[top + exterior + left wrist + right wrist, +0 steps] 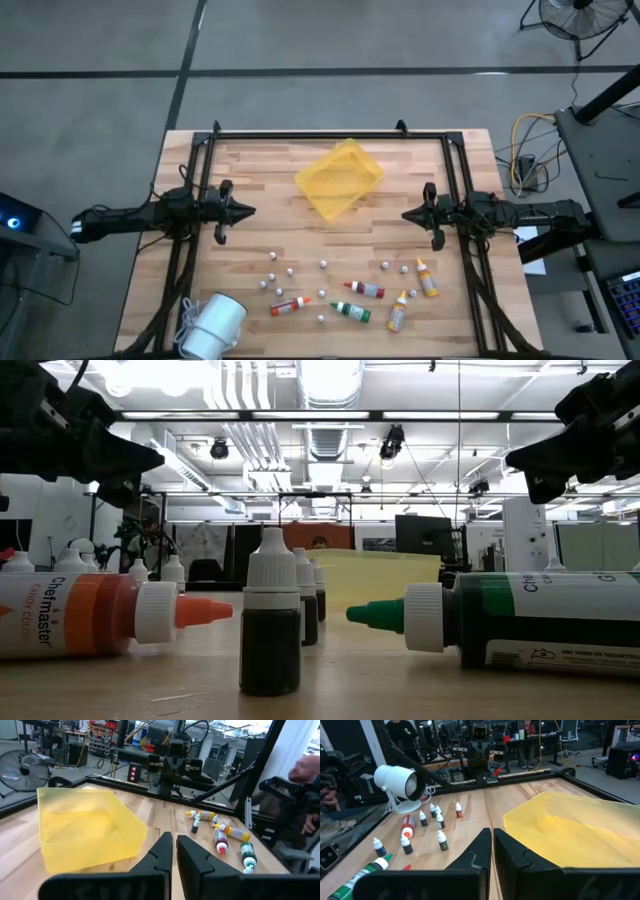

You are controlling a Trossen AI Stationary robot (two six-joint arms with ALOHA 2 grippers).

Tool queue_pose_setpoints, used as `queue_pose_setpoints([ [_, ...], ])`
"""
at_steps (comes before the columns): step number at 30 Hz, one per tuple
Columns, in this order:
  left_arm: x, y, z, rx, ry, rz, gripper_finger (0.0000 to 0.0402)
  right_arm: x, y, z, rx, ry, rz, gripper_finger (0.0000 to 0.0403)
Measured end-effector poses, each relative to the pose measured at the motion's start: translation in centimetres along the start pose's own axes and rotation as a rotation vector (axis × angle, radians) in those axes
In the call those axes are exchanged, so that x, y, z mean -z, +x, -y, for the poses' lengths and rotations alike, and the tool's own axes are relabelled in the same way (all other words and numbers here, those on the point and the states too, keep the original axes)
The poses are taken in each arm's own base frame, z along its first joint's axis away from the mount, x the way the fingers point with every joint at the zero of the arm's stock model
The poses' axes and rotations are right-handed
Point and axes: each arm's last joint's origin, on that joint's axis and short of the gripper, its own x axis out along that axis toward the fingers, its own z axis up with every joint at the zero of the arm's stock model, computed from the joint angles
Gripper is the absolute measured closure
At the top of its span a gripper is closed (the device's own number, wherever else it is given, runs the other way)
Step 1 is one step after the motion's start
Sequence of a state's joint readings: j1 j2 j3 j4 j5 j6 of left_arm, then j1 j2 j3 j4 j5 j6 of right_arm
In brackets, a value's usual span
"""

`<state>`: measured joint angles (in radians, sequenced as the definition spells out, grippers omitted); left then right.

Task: Pick & Place food coloring
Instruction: Put the small red food coloring bottle into the yellow bin

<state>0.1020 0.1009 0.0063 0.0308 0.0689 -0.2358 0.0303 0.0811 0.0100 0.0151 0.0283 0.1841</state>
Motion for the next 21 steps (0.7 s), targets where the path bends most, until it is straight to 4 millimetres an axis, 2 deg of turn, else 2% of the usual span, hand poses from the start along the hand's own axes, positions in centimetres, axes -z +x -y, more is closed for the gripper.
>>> queue_pose_setpoints([
  [7, -0.6, 0.0, 0.1, 0.02, -0.222, 0.059, 0.0402, -0.7, 0.0, -0.1, -0.014, 0.002, 0.074, 0.039],
  [12, -1.8, -0.2, 0.5, 0.078, -0.357, 0.178, 0.0402, -2.0, -0.2, -0.4, -0.039, 0.006, 0.208, 0.039],
  [21, -5.2, -1.1, 1.3, 0.152, -0.358, 0.337, 0.0402, -4.3, -1.0, -0.8, -0.081, 0.014, 0.463, 0.039],
])
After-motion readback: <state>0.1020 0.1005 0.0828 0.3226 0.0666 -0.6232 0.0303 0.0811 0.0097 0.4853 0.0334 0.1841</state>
